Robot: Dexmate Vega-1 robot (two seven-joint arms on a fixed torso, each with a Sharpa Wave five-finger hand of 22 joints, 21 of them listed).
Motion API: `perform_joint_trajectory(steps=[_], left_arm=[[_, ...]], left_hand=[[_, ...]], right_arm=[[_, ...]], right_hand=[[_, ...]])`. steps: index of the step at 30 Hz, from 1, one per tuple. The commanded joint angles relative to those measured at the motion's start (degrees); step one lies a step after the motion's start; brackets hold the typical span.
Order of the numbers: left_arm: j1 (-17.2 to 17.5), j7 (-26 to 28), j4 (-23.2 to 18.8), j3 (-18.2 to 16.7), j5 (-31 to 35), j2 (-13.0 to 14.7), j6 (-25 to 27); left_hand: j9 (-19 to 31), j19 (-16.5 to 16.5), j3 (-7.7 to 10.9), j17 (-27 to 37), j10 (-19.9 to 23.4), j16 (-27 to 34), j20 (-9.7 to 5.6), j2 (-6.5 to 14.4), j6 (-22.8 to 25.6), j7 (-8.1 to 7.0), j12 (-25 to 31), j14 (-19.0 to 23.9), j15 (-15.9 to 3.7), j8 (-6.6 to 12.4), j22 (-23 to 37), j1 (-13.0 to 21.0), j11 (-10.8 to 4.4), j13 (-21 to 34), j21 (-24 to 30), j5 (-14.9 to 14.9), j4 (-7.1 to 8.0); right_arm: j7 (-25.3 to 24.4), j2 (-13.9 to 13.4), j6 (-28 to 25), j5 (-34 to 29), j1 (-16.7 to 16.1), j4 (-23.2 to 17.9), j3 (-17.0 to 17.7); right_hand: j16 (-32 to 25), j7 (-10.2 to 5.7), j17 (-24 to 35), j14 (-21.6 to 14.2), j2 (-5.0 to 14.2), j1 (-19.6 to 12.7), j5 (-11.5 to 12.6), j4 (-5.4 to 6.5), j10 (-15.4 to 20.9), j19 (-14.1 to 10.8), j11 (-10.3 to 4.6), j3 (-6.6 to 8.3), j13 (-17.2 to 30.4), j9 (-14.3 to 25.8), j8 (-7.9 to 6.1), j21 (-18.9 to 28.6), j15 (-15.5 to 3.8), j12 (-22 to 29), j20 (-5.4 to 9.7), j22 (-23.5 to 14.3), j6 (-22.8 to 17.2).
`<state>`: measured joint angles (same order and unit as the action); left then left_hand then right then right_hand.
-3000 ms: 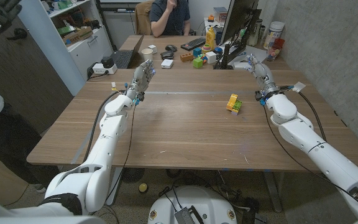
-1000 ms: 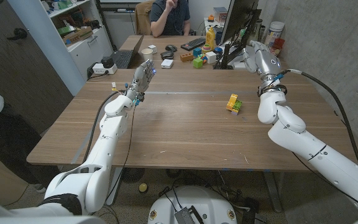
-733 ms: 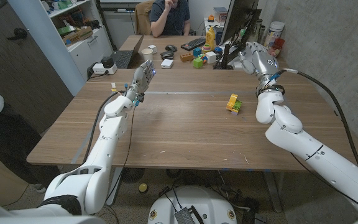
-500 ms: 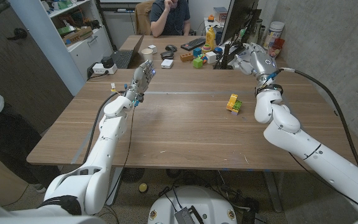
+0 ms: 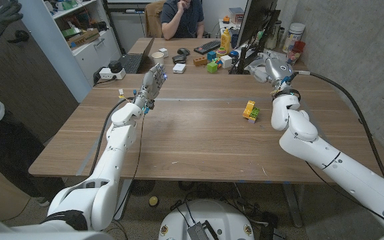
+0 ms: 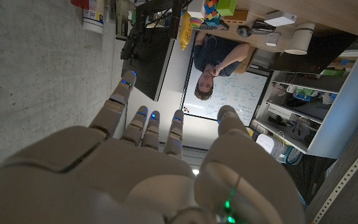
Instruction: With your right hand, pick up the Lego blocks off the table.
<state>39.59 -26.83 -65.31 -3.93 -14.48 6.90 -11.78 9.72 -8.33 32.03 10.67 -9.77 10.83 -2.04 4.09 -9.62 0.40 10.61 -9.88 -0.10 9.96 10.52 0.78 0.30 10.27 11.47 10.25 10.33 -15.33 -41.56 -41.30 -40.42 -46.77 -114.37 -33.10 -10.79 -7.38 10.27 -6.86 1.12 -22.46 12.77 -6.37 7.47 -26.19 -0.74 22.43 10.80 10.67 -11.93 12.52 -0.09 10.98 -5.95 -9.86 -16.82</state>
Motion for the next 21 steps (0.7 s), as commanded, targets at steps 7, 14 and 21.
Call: perform_joint_trajectory(steps=[7, 14, 21], left_arm=[[0.2, -0.1, -0.8, 0.5, 0.1, 0.1, -0.6], [0.1, 0.0, -1.0, 0.8, 0.2, 0.2, -0.5], [0.2, 0.3, -1.3, 0.9, 0.2, 0.3, -0.3]], left_hand=[[0.3, -0.3, -0.38, 0.1, -8.3, 0.6, 0.19, 3.3, -4.3, 0.12, 0.2, -9.9, 0.36, 0.43, 0.2, -0.7, 0.18, 0.2, 0.3, 0.5, -0.01], [0.3, -0.3, -0.53, 0.0, -8.3, 0.6, 0.2, 3.3, -4.3, 0.1, 0.2, -10.0, 0.34, 0.43, 0.2, -0.6, 0.18, 0.2, 0.3, 0.6, -0.02], [0.3, -0.3, -0.66, 0.0, -8.3, 0.6, 0.24, 3.3, -4.2, 0.1, 0.2, -10.0, 0.33, 0.43, 0.2, -0.6, 0.16, 0.2, 0.3, 0.6, -0.02]], right_arm=[[9.6, -0.6, -6.2, -1.7, 3.3, 2.1, -4.1], [9.9, -0.6, -7.0, -1.4, 3.4, 2.4, -4.7], [11.9, -1.1, -8.1, -1.1, 4.1, 2.4, -5.7]], right_hand=[[-0.1, -0.24, 0.2, 0.3, -1.17, -0.2, 0.4, -0.3, -1.4, -0.2, -0.88, -1.18, 0.1, 0.2, 0.74, -0.5, 0.5, -0.5, -0.64, 0.1, 1.3], [-0.3, -0.78, 0.2, 0.1, -1.49, -0.6, 0.5, -0.58, -1.5, -0.5, -0.94, -1.49, 0.1, 0.2, 0.83, -0.6, 0.4, -0.3, -0.39, 0.1, 1.4], [-0.4, -0.97, 0.2, -0.3, -1.67, -1.1, 0.7, -0.93, -1.4, -1.3, -0.99, -1.69, 0.1, 0.2, 0.86, -0.5, 0.31, -0.2, 0.13, 0.1, 1.5]])
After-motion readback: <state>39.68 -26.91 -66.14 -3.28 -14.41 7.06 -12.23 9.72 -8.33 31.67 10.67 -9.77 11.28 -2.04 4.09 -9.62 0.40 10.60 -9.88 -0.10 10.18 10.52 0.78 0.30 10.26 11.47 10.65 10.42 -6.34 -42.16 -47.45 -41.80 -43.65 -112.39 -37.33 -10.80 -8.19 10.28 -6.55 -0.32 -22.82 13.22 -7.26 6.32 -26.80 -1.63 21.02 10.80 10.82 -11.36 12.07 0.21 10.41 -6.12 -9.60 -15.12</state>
